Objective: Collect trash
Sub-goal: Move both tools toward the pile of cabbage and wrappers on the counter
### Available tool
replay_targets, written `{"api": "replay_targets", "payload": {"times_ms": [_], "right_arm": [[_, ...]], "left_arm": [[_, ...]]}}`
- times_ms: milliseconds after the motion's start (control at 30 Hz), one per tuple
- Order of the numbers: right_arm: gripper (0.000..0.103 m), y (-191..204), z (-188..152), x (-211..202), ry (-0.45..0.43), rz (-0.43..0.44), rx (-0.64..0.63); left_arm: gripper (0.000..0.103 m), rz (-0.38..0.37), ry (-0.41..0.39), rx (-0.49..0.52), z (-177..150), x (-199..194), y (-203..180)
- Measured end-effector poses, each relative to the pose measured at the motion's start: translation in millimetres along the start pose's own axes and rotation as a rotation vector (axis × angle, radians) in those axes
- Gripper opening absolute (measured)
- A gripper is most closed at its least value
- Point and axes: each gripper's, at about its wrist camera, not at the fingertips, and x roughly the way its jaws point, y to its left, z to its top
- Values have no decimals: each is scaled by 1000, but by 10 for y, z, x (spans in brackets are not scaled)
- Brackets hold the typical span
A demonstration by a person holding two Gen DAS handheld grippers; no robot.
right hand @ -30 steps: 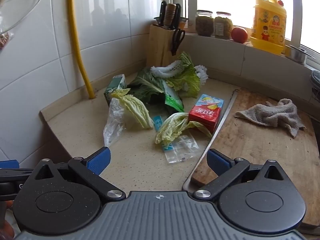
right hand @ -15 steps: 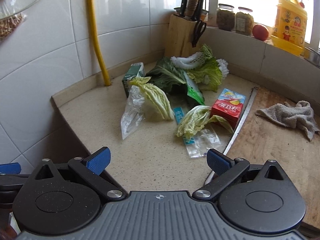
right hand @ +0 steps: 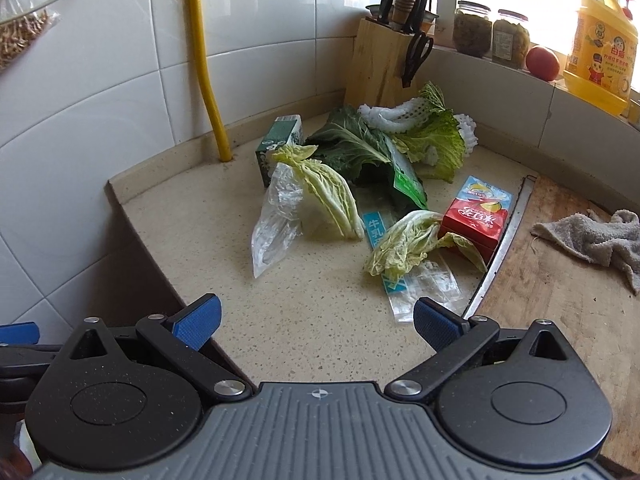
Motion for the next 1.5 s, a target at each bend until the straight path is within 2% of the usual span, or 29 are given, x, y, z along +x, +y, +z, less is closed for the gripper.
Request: {"api": "replay_targets", "payload": {"times_ms": [300, 667, 933, 1200, 1367, 1500], "right_arm": [[103, -195, 104, 171, 13, -16, 21], [103, -686, 291, 475, 45, -49, 86], [103, -950, 426, 698, 60, -46, 105], [103, -1222, 452, 903, 93, -38, 145], [103, -1378, 443, 969, 103, -31, 163], [103, -1485, 429, 998, 108, -33, 192]], "left_arm": [[101, -4, 3, 22, 167, 122, -177], [101, -41, 7, 79, 409, 359, -707], [101, -36, 14, 96, 561, 515, -1015], [101, -25, 25, 122, 665, 658, -1244], [101, -73, 20, 107, 703, 670, -1321], [101, -65, -3, 137, 712, 671, -1428]]}}
